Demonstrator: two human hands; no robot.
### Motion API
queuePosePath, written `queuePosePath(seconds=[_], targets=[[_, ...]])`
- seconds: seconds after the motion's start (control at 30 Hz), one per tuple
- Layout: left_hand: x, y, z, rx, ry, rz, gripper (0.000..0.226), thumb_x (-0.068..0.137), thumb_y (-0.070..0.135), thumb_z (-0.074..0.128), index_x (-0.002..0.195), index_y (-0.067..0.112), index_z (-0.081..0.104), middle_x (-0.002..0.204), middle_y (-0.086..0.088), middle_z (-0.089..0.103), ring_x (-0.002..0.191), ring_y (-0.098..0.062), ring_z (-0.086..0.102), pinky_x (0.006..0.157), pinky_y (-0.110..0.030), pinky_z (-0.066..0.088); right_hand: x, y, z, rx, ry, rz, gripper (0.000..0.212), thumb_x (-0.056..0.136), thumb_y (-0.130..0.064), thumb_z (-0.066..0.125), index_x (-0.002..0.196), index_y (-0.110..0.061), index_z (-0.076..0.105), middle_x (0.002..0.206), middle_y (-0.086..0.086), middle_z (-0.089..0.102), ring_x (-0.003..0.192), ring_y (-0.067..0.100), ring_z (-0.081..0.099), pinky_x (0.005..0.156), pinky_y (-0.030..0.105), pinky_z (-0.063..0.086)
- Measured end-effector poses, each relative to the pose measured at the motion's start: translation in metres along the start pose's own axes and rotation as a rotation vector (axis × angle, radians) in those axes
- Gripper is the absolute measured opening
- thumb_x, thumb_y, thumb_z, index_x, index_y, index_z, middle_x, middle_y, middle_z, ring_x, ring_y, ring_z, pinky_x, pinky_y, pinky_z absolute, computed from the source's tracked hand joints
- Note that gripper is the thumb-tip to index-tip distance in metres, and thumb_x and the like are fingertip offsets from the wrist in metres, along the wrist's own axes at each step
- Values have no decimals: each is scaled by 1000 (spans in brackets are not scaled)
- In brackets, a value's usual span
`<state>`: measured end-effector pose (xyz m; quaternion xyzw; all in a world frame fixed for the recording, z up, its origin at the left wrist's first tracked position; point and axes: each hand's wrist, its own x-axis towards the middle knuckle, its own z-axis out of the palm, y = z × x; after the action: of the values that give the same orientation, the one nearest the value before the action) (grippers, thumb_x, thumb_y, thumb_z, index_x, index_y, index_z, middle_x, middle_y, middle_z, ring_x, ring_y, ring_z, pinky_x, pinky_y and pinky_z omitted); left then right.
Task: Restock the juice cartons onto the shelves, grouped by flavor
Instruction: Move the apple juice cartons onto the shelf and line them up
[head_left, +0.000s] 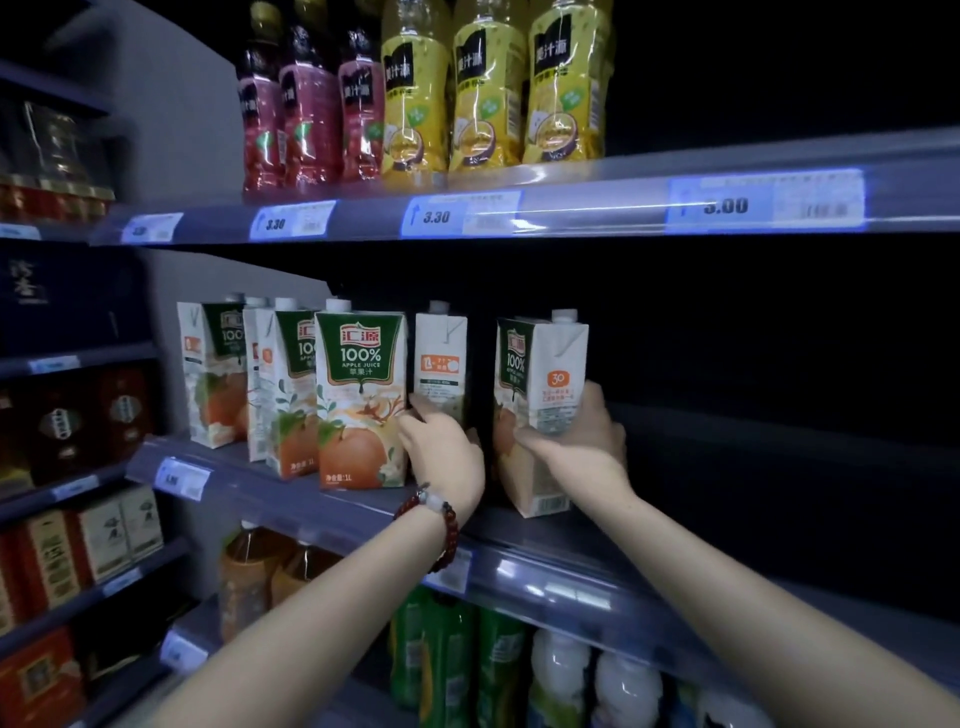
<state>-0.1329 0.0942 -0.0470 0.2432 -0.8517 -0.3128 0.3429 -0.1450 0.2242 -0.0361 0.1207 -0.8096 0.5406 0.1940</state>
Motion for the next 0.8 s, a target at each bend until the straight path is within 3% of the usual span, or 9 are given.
queuePosePath(seconds=[0.17,0.27,0.43,0.6,0.8], targets=[[2,8,16,-31,104,-80,85,86,33,67,144,-5,19,138,-21,31,128,-33,32,102,-31,28,-4,9,-19,54,-23,-42,59,59,-42,80,109,-28,52,102,-8,69,95,17,65,83,34,54],[3,7,25,41,184,-61,83,83,38,69,139,-5,25,135,-20,34,123,-31,36,99,-29,28,-2,10,-20,71,-34,-61,57,60,-40,81,108,-28,53,102,-9,69,95,16,62,81,31,51],[7,6,29,116,299,-57,46,90,23,56,127,0,40,128,-18,45,114,-31,45,94,-32,34,0,16,-31,96,-72,-73,49,62,-34,82,102,-31,54,95,-15,69,96,10,64,77,26,50],[7,2,21,-78,228,-49,64,70,22,80,115,-5,43,126,-23,41,117,-39,42,92,-43,38,-2,23,-46,95,-98,-83,51,64,-32,80,107,-34,54,102,-11,70,108,22,60,93,42,51],[2,-10,-3,-283,95,-12,71,66,19,85,122,-2,46,127,-19,39,119,-36,41,105,-38,33,-3,24,-59,96,-109,-106,48,67,-29,81,106,-36,54,102,-12,69,107,21,61,94,42,51]])
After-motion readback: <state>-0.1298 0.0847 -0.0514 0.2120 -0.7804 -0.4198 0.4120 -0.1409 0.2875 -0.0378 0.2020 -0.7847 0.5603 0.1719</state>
